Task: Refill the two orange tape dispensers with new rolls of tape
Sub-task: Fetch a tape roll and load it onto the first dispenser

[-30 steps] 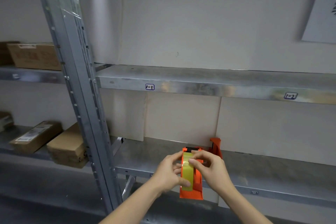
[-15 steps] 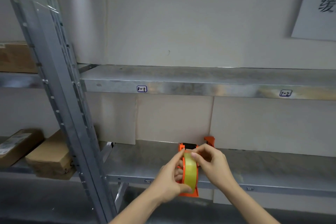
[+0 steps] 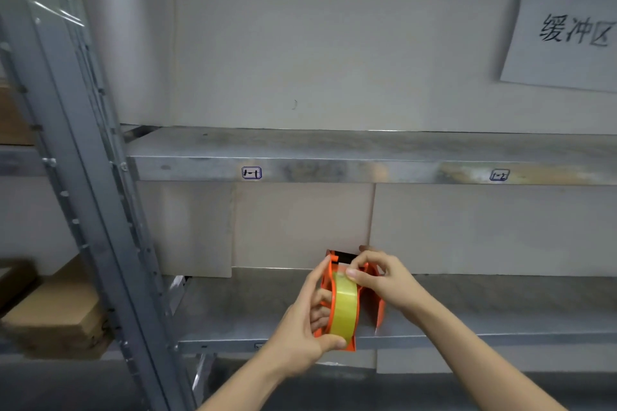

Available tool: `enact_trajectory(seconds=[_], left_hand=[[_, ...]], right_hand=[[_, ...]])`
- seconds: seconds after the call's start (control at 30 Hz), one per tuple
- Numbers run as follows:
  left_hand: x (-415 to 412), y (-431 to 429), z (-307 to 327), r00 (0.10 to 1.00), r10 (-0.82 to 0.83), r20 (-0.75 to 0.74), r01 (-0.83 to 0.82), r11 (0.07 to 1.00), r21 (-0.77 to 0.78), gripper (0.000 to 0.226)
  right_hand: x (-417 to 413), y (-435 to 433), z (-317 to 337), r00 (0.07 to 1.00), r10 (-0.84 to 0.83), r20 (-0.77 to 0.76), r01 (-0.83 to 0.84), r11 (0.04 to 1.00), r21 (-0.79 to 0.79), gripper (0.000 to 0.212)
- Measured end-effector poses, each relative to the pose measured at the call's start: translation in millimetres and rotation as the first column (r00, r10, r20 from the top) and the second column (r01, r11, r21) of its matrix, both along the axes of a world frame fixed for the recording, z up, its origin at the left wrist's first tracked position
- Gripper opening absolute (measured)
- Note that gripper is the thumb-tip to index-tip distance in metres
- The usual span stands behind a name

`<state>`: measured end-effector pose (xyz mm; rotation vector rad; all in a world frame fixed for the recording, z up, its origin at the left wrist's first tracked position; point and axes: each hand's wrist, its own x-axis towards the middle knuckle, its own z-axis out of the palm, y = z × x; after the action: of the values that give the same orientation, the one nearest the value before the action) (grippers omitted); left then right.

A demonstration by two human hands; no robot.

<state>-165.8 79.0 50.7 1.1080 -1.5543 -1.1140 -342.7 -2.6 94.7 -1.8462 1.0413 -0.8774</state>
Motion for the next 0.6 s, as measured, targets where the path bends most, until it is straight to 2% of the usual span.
enact_trajectory(seconds=[0.17,0.43,0.6], left_hand=[[5,5,-1,0.998,-0.053,0.014,0.054,0.997,-0.059,0.112],[10,12,4,0.997,-0.073,0.038,0.076,0.993,-0.086,0.111],[9,19,10,0.996,-0.080,0.050,0.084,0.993,-0.081,0.110]], right_hand=[[-3,6,3,0.992,0.080,0.101,-0.092,0.989,0.118,0.020],[-1,12,7,0.988,0.081,0.128,-0.099,0.985,0.143,0.030],[0,15,10,0.979,0.104,0.176,-0.140,0.967,0.211,0.017]])
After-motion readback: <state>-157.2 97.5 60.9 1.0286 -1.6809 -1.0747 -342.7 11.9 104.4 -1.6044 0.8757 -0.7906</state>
